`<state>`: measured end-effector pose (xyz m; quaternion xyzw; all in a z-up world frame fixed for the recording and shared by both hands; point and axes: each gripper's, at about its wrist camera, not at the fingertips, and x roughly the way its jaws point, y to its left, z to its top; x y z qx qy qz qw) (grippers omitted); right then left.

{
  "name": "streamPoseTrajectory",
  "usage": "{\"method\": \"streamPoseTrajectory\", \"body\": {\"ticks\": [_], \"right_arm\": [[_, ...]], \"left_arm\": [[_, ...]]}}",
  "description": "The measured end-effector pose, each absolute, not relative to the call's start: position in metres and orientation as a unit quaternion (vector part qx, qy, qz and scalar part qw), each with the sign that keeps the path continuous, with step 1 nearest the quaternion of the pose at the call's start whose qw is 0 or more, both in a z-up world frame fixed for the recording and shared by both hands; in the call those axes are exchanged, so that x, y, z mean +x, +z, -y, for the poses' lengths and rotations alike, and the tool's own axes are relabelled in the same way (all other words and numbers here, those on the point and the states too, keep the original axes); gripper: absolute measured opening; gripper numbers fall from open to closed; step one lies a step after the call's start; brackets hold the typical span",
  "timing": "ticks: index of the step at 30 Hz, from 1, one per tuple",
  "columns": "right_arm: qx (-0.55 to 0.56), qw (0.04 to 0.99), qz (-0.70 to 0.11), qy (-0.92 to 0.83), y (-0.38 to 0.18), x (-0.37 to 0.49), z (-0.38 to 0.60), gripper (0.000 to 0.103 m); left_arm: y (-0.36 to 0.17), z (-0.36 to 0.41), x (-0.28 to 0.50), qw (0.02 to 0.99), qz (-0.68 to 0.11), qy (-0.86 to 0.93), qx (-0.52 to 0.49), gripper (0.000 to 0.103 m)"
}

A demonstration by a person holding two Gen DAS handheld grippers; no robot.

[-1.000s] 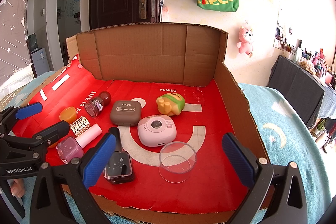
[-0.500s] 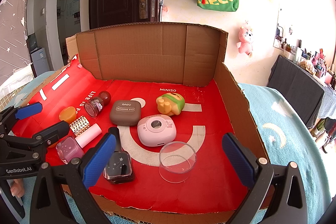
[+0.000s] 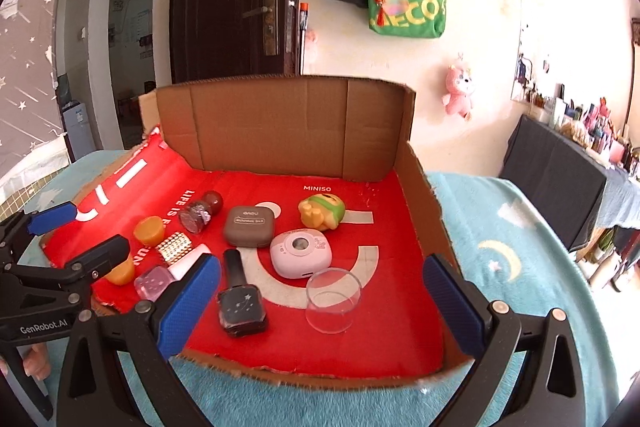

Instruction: Organize rigid objects

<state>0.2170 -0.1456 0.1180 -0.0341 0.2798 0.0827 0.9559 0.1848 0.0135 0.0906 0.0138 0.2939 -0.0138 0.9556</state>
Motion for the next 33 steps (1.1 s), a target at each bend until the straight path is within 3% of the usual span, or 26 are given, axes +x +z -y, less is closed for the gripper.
{"method": "streamPoseTrajectory", "body": {"ticks": [7,14,26,33], "right_arm": [[-0.025,0.95,-0.297,0.09,0.121,0.177,0.146,0.103],[-0.03,0.928,-0.364,0.08,0.091,0.153,0.15,0.103],[-0.037,0.888,-0.456,0.045,0.051,0.169,0.151,0.103],[-0.024,0.885,-0.462,0.047,0.05,0.168,0.156,0.103]], "left_arm": [[0.091,-0.013,0.142,0.942,-0.333,-0.026,-0.012,0.099],[0.063,-0.006,0.12,0.921,-0.39,-0.013,-0.009,0.099],[0.027,-0.002,0.14,0.902,-0.432,0.013,0.001,0.1],[0.024,-0.003,0.141,0.899,-0.437,0.018,-0.003,0.103]]}}
